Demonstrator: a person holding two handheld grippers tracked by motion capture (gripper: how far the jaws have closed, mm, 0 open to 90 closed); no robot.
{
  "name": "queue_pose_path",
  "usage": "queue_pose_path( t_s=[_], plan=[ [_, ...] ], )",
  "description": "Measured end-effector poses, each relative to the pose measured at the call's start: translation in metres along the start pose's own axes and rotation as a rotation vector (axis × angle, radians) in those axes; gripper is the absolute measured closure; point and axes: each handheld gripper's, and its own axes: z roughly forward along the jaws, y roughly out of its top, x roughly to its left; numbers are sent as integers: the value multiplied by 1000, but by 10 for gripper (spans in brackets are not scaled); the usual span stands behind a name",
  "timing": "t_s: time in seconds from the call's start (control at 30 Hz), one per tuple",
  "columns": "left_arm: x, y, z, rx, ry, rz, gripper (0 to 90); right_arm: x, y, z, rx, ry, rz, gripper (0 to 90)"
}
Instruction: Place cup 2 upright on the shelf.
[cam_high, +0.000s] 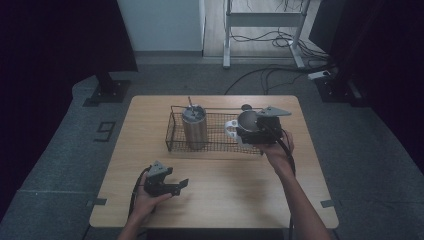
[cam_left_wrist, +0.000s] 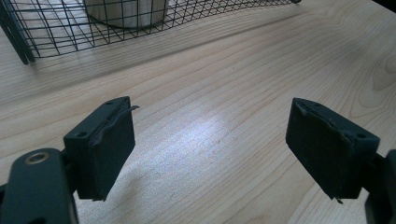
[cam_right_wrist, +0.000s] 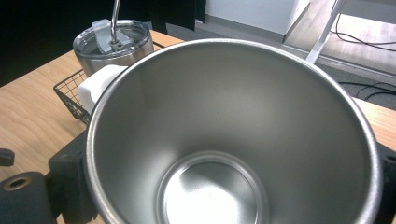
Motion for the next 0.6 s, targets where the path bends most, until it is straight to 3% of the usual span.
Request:
queue_pose_path(
  t_s=[0.6],
  plan=[
    [-2,1,-2,-12,-11,6,159,-9,8,25,29,-4,-3,72]
  ],
)
